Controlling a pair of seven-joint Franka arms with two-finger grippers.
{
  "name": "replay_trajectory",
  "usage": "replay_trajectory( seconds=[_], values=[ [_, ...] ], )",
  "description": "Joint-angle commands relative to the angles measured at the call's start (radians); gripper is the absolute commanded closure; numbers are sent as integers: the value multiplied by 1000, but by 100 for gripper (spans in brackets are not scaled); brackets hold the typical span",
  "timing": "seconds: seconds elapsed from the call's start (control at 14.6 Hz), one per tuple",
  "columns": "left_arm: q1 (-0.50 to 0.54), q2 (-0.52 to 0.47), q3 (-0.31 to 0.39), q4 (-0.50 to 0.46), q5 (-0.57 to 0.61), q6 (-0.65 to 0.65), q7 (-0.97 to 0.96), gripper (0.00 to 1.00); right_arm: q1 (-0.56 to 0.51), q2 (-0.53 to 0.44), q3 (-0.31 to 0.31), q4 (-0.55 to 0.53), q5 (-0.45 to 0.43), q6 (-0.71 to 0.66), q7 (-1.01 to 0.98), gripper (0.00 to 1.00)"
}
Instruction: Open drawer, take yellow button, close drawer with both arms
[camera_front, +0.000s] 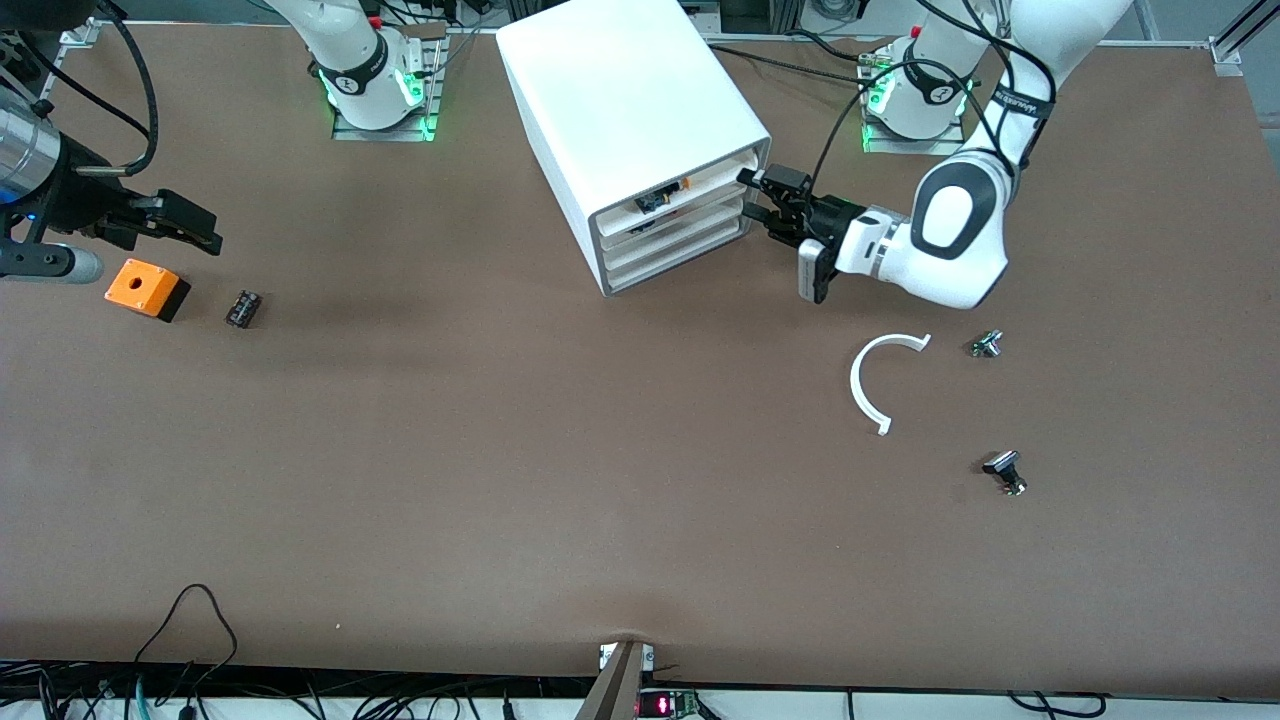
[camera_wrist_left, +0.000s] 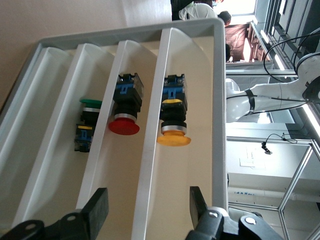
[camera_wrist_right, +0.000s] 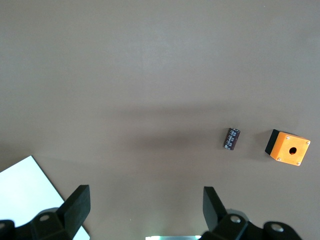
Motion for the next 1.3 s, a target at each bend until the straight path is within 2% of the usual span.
replay_trajectory(
  seconds=[0.0,0.07,0.27,0.41,0.48,0.55,0.62,0.82,0.96,1.24],
  values=[
    [8,15,-24,-10,-27,15,33,27,-6,-5,3,3,20,-16,-7,0],
    [8,21,-29,-10,-27,13,33,30,-5,-7,3,3,20,-21,-5,0],
    [6,29,-52,-9,-27,15,33,58,-5,-5,3,3,20,-21,-2,0],
    [6,47,-66,-9,-27,15,33,68,-3,-5,5,5,20,-18,-1,0],
    [8,51,-66,-6,-27,15,33,82,3,-5,5,9,17,-15,1,0],
    [8,51,-66,-6,-27,13,33,93,5,-4,8,9,10,-7,12,0],
    [8,52,-66,-4,-27,13,33,100,17,8,8,14,9,-1,51,0],
    [23,67,-60,30,-14,13,30,100,72,41,8,37,4,0,157,0],
    [46,112,-52,76,-3,11,24,100,98,70,8,72,6,16,229,0],
    [126,228,-47,226,118,5,-5,100,185,133,8,158,12,14,430,0]
  ],
)
